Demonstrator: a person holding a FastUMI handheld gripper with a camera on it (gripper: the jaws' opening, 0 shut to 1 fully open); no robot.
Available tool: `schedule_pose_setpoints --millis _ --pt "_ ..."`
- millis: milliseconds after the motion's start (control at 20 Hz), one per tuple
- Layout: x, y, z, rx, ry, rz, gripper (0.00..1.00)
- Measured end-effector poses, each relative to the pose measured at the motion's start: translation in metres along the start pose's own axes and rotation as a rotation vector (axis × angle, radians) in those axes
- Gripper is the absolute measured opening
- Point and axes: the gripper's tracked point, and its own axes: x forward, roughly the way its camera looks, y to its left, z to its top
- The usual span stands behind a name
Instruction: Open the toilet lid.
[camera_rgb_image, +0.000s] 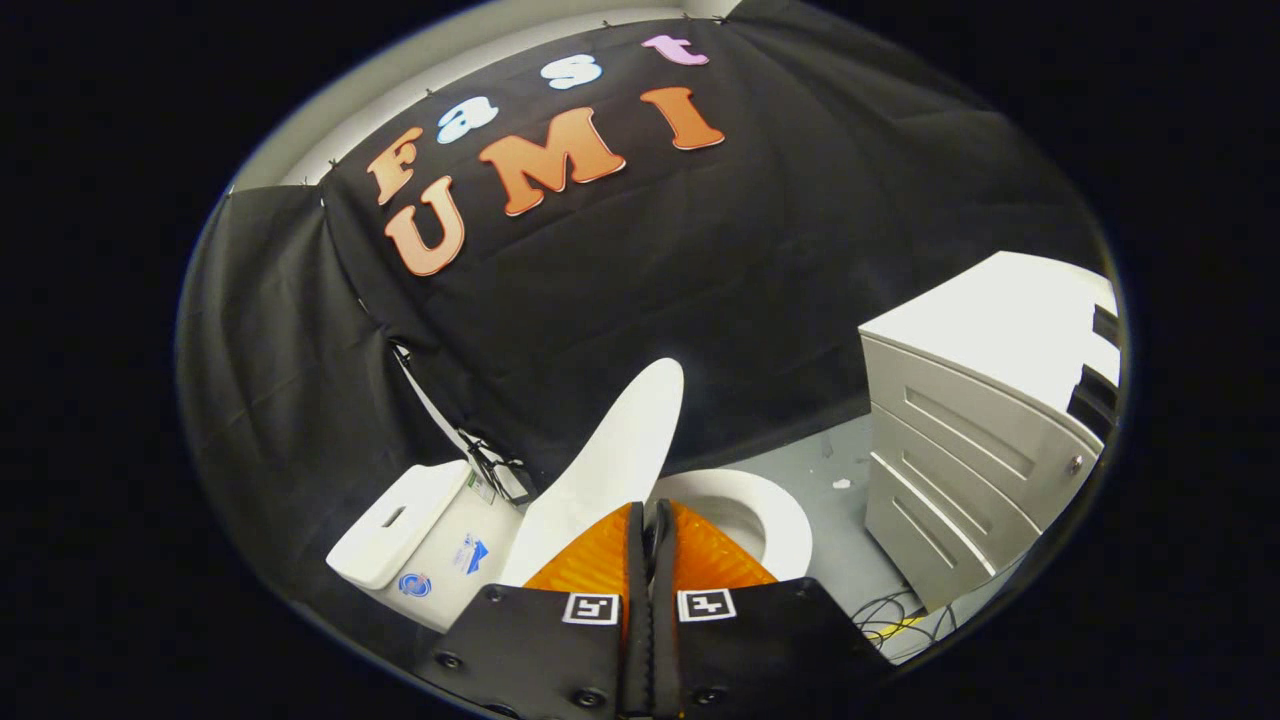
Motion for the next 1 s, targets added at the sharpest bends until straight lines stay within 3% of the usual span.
schedule_pose_setpoints --millis 250,1000 --pt "-0.004 0.030 0.009 -0.119 -0.006 -0.022 0.08" --pt "-0.014 0.115 0.034 -0.260 -0.012 0.000 0.08"
